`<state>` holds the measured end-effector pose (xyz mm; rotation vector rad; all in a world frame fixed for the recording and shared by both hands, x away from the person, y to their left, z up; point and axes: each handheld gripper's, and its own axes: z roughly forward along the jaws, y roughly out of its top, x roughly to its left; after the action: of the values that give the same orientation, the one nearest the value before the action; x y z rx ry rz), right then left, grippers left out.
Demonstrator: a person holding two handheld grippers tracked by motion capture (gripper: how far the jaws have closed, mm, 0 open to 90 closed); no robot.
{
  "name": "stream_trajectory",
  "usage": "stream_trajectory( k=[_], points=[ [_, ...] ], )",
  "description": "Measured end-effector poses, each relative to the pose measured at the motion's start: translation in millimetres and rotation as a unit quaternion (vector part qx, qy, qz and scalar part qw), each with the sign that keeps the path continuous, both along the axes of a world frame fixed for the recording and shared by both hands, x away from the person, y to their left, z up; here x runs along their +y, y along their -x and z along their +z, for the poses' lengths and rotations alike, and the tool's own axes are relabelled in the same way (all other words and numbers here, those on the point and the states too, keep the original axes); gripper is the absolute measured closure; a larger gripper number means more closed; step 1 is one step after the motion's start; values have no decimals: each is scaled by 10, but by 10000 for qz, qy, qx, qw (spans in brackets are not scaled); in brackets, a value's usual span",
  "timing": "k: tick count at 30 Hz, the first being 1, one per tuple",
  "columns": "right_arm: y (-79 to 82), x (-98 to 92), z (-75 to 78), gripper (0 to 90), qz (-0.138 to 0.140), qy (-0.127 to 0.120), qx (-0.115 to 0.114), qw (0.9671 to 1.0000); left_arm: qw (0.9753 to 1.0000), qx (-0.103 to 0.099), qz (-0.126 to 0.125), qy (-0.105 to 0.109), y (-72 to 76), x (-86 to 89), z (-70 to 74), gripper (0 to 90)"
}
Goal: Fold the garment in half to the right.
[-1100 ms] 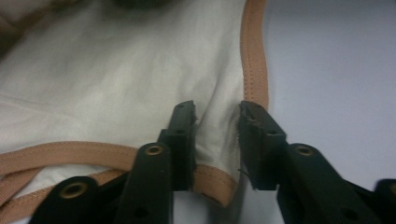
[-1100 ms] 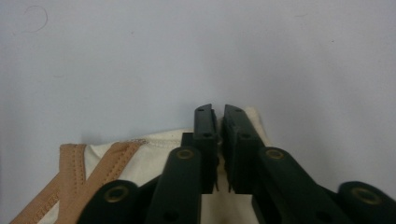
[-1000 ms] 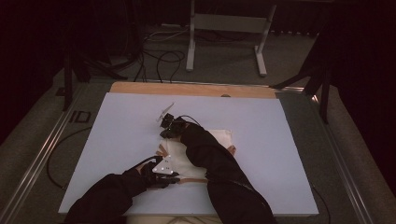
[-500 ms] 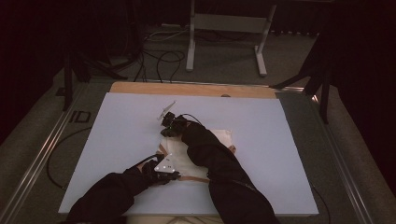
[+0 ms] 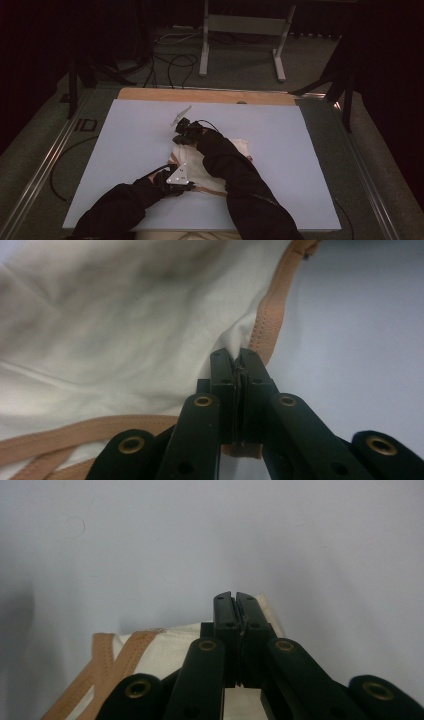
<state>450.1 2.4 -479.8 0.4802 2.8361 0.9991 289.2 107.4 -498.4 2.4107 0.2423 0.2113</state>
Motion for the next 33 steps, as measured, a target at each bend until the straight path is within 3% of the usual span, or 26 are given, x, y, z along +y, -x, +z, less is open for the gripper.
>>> stream_trajectory(
  k=[14,23,33],
  points=[
    [31,-221,225,897,-100,-224,-131,9996,9999,-85,-131,39,4,-101,125,886],
    [61,-390,339,897,-176,-310,-257,9990,9996,-26,-246,94,-12,-180,182,886],
    [111,-628,431,897,-302,-484,-337,9978,9991,-49,-414,18,-13,-290,233,886]
  ],
)
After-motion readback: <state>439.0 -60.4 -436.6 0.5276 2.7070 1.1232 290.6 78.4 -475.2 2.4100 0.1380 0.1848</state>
